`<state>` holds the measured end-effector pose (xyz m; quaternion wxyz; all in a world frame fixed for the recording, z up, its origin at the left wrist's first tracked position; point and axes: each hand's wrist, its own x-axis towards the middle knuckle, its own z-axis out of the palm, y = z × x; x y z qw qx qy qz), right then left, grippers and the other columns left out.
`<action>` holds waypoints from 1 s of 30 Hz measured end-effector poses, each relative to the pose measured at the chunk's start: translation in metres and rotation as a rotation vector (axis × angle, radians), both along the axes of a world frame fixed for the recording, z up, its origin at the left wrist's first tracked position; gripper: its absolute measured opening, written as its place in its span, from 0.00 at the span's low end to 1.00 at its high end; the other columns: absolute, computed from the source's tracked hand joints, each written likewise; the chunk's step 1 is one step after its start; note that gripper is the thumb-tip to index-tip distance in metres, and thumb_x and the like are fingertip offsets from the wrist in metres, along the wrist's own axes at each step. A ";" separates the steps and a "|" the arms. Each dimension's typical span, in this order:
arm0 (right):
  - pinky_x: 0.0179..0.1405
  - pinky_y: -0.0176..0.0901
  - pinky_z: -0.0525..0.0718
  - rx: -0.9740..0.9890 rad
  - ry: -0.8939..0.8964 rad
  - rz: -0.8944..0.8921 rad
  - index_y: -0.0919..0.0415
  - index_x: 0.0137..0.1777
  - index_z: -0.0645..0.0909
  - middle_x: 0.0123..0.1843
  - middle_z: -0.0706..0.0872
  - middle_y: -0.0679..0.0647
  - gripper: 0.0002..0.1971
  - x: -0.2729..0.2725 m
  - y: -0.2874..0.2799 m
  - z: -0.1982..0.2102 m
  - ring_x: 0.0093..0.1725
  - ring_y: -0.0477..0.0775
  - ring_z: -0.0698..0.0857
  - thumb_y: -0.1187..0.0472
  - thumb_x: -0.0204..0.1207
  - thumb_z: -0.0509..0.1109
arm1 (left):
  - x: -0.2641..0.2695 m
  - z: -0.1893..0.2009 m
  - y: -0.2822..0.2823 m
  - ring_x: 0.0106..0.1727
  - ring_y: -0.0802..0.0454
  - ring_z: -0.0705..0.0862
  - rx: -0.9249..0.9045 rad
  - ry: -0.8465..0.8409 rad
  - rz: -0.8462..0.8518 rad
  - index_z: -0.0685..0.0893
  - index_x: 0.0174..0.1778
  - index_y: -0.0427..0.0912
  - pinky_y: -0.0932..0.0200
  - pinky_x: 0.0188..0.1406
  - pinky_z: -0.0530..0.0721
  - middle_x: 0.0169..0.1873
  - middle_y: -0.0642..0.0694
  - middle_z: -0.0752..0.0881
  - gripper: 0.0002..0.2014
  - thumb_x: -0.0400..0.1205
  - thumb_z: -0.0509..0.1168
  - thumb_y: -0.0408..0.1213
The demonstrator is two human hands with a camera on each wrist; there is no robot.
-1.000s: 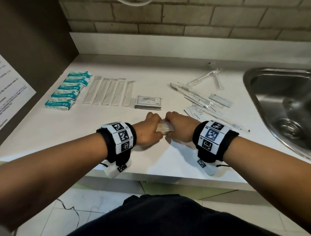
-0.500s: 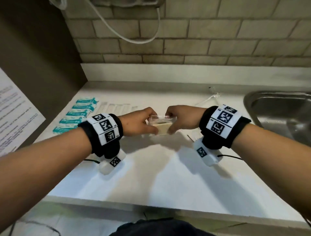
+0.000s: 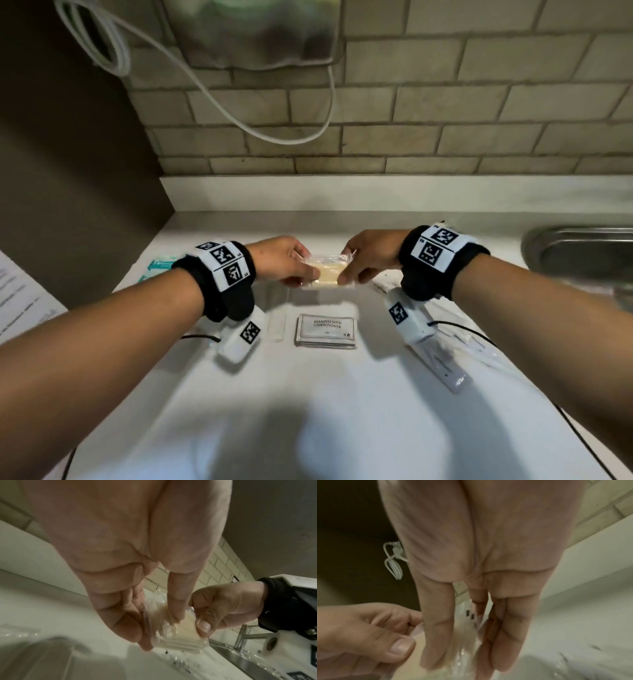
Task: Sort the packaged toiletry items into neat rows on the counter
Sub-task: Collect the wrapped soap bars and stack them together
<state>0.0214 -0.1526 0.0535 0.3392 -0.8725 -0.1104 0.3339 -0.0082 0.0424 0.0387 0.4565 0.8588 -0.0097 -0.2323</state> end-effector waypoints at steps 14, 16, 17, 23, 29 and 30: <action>0.41 0.34 0.87 -0.185 0.098 0.017 0.65 0.48 0.84 0.37 0.86 0.57 0.10 0.014 0.013 -0.057 0.32 0.48 0.84 0.63 0.70 0.80 | 0.028 -0.045 -0.007 0.33 0.48 0.85 0.337 0.134 -0.126 0.88 0.49 0.36 0.57 0.41 0.82 0.35 0.39 0.91 0.15 0.75 0.75 0.44; 0.52 0.43 0.88 -0.193 0.099 0.025 0.63 0.42 0.85 0.36 0.86 0.57 0.08 0.014 0.015 -0.061 0.35 0.51 0.84 0.62 0.69 0.81 | 0.029 -0.049 -0.009 0.33 0.48 0.84 0.348 0.154 -0.100 0.88 0.48 0.33 0.56 0.41 0.83 0.36 0.36 0.91 0.16 0.73 0.76 0.43; 0.55 0.45 0.88 -0.195 0.097 0.028 0.63 0.41 0.85 0.36 0.87 0.57 0.08 0.014 0.015 -0.062 0.36 0.52 0.85 0.61 0.69 0.81 | 0.030 -0.049 -0.009 0.33 0.47 0.84 0.359 0.158 -0.095 0.88 0.47 0.32 0.55 0.41 0.83 0.37 0.35 0.91 0.17 0.72 0.76 0.43; 0.45 0.42 0.86 -0.167 0.063 0.028 0.65 0.57 0.79 0.36 0.86 0.57 0.17 0.010 0.015 -0.057 0.33 0.51 0.84 0.66 0.71 0.79 | 0.034 -0.048 -0.013 0.36 0.47 0.88 0.386 0.204 -0.067 0.88 0.49 0.29 0.48 0.50 0.87 0.44 0.32 0.91 0.17 0.73 0.74 0.41; 0.46 0.43 0.85 -0.187 0.039 0.025 0.68 0.60 0.81 0.42 0.88 0.60 0.20 0.009 0.014 -0.054 0.37 0.53 0.84 0.63 0.70 0.80 | 0.036 -0.050 -0.013 0.38 0.46 0.88 0.385 0.235 -0.040 0.86 0.53 0.29 0.42 0.58 0.86 0.45 0.33 0.91 0.20 0.73 0.74 0.41; 0.46 0.44 0.84 -0.191 0.036 0.025 0.69 0.61 0.81 0.42 0.87 0.60 0.21 0.008 0.013 -0.054 0.38 0.54 0.83 0.63 0.70 0.80 | 0.035 -0.049 -0.014 0.38 0.46 0.88 0.388 0.239 -0.043 0.85 0.54 0.29 0.42 0.57 0.85 0.46 0.32 0.91 0.20 0.73 0.74 0.41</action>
